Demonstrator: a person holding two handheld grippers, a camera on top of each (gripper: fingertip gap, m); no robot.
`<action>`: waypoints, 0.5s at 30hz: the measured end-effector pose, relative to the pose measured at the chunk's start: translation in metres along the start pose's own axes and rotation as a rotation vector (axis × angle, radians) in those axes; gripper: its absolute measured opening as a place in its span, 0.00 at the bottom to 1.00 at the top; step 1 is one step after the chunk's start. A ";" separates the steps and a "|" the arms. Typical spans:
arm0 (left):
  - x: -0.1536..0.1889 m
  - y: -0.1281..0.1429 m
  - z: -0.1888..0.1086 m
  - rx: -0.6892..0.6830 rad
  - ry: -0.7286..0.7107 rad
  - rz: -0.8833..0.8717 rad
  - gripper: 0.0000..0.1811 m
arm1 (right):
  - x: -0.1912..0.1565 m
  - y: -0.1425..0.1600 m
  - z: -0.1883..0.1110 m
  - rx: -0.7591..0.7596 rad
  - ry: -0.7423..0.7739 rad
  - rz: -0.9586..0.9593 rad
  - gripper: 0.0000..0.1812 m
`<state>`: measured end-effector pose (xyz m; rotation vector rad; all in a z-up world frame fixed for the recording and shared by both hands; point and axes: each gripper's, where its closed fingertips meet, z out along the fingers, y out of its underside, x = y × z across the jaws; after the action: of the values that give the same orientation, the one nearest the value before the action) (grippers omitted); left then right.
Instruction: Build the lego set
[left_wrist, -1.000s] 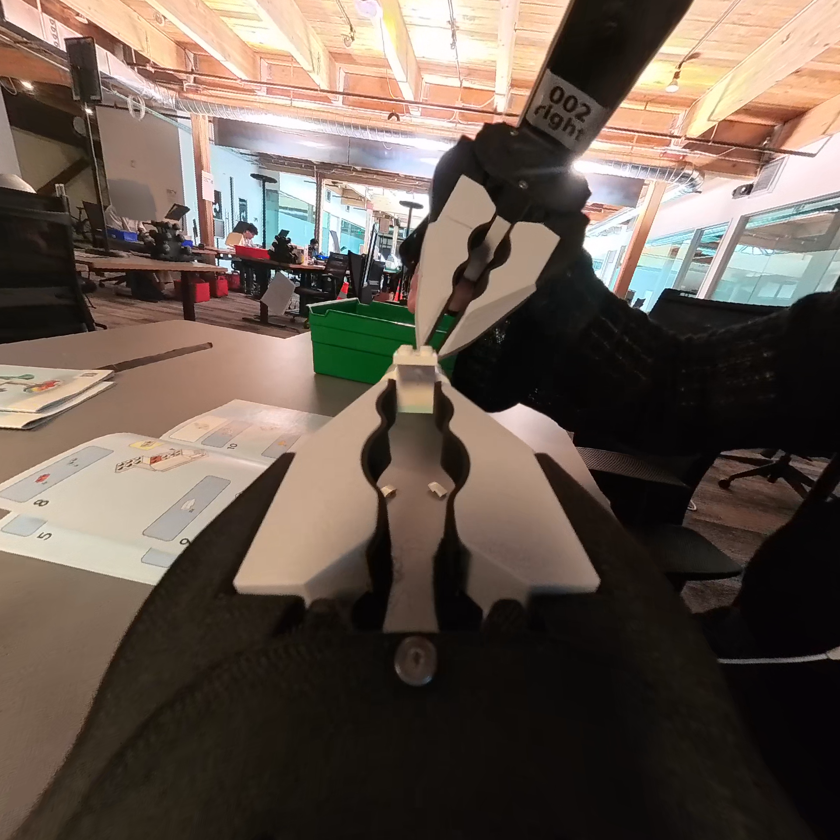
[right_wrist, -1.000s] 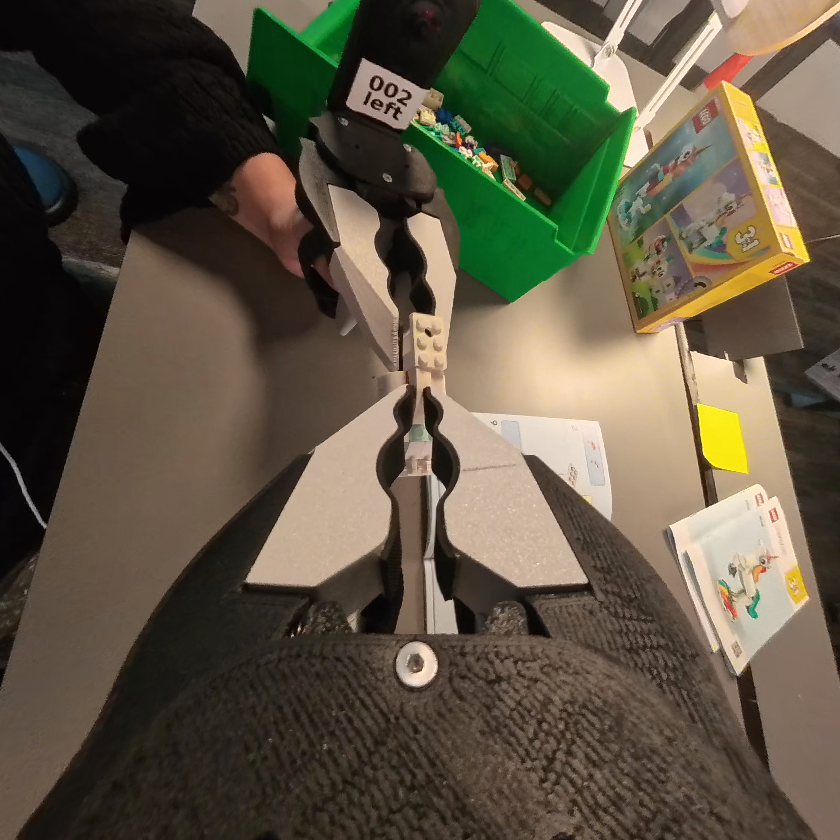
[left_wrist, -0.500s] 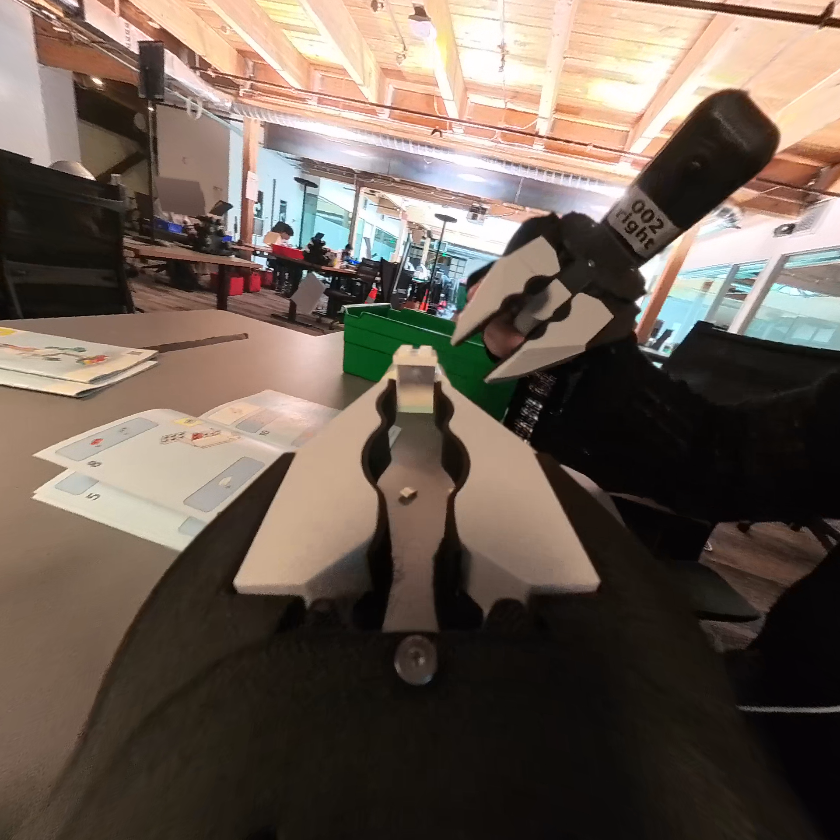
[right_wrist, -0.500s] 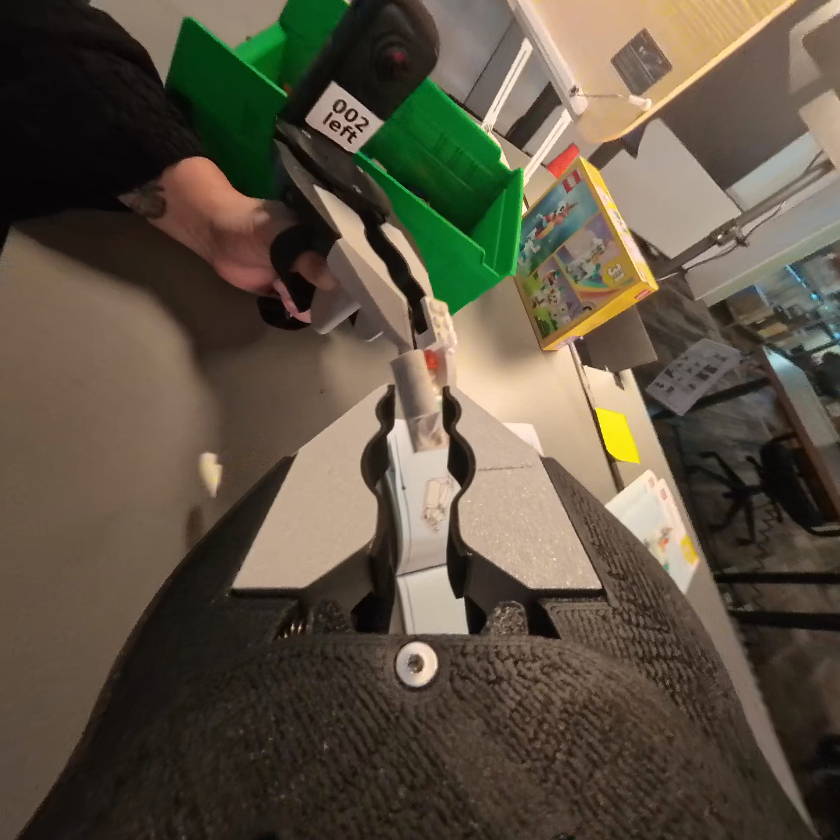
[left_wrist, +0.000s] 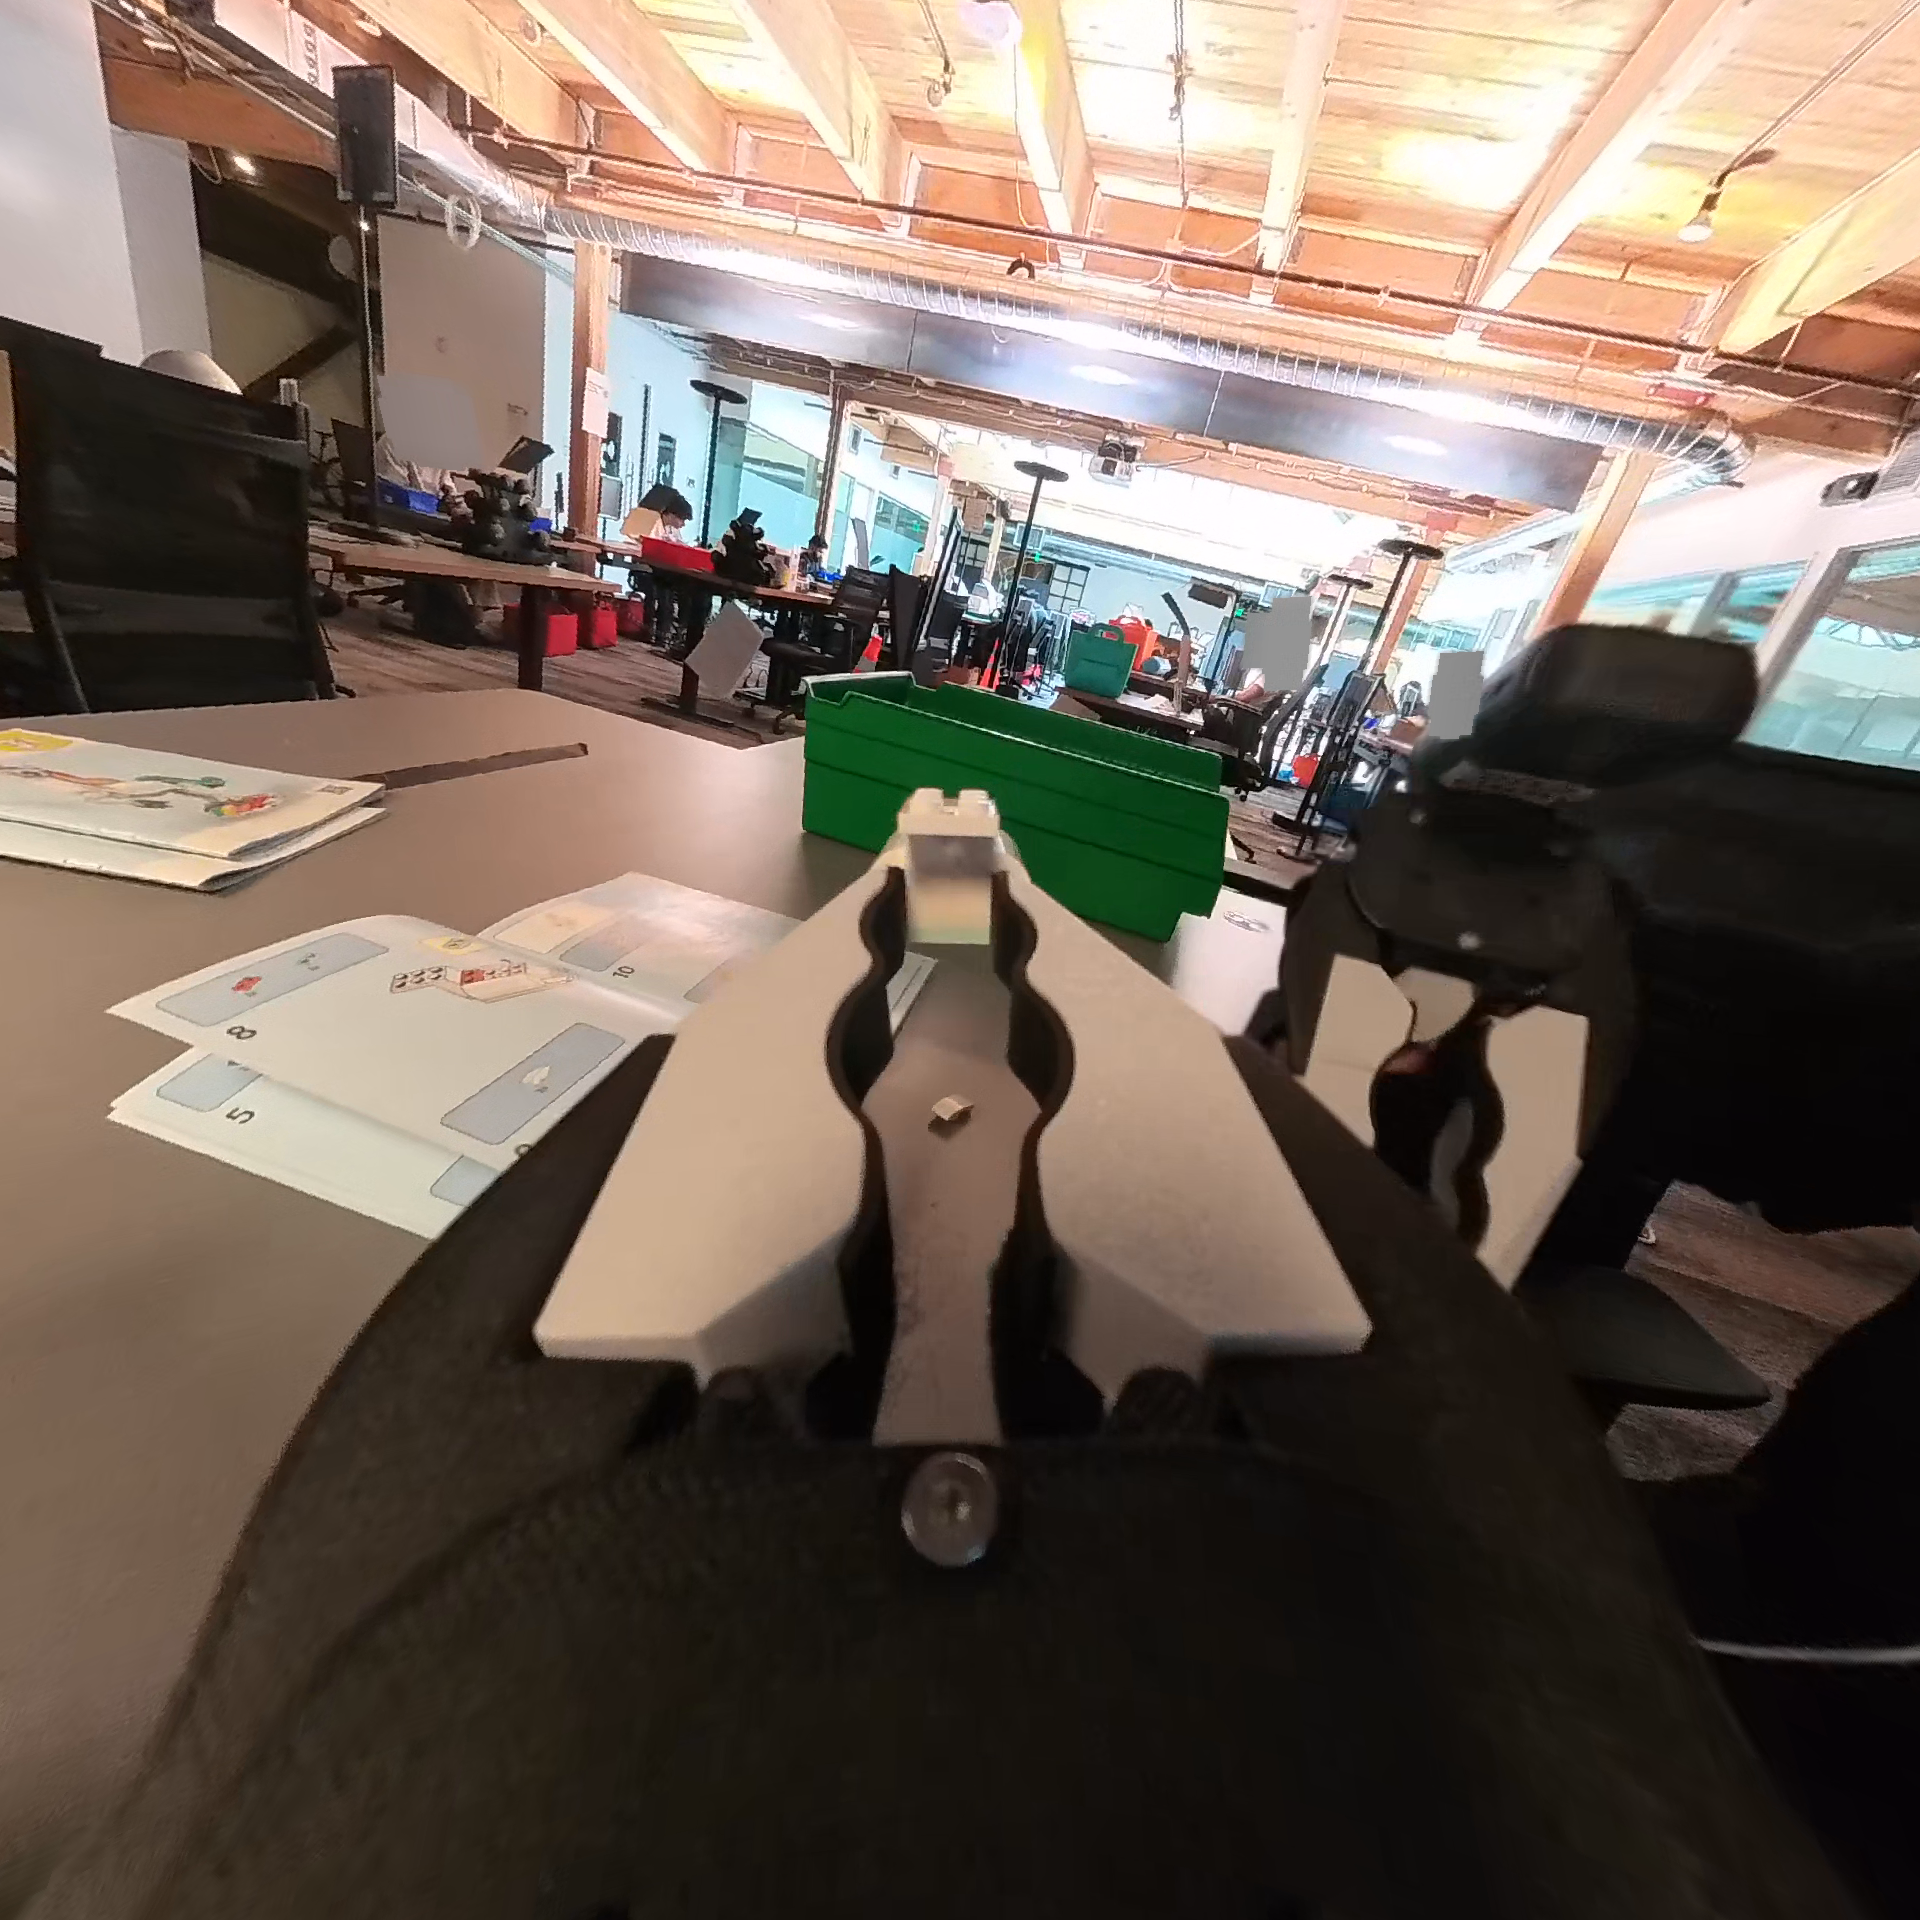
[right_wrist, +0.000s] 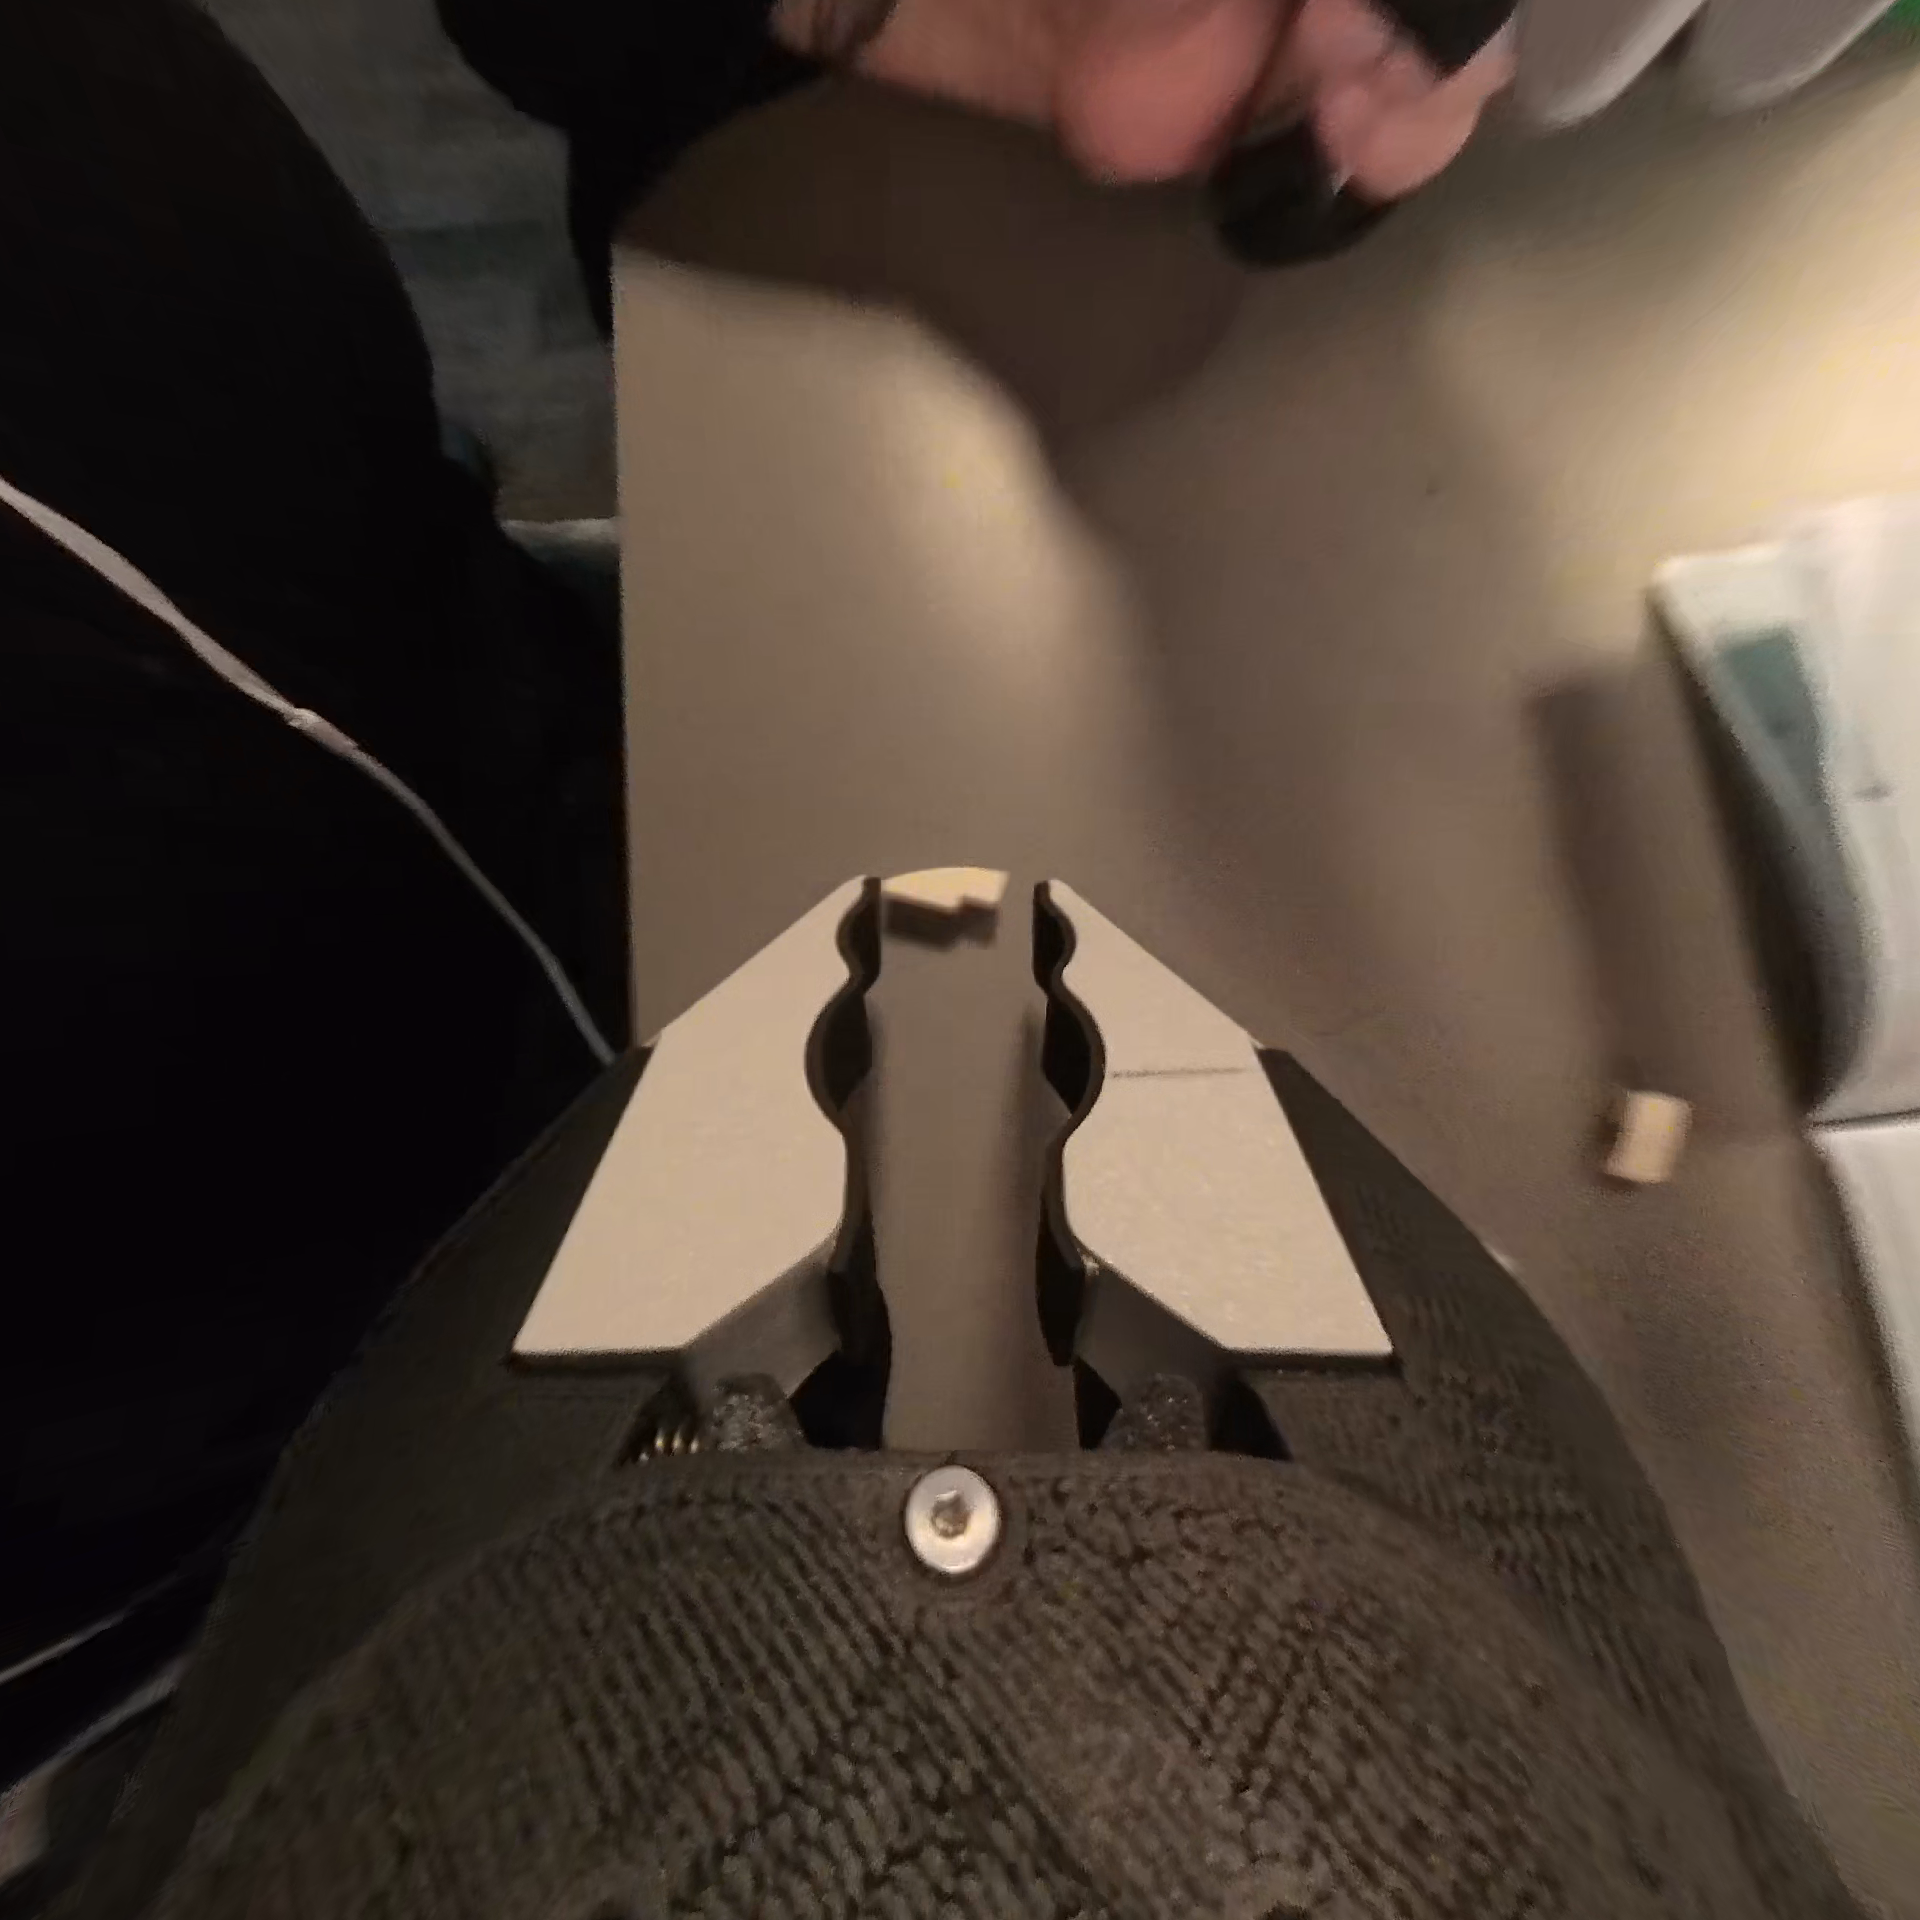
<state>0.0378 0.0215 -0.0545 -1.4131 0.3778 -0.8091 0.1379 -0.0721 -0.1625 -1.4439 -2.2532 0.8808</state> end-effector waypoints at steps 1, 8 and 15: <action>0.001 0.001 0.000 -0.003 0.003 -0.001 0.08 | -0.006 0.003 0.003 -0.006 -0.019 0.040 0.15; 0.005 0.004 0.002 -0.018 0.021 -0.001 0.08 | -0.017 0.007 0.011 0.011 0.047 0.182 0.14; 0.006 0.004 0.003 -0.023 0.026 0.000 0.08 | 0.003 0.004 0.017 0.035 0.262 0.379 0.07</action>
<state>0.0447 0.0192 -0.0567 -1.4250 0.4087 -0.8263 0.1299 -0.0737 -0.1780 -1.8839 -1.7987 0.7738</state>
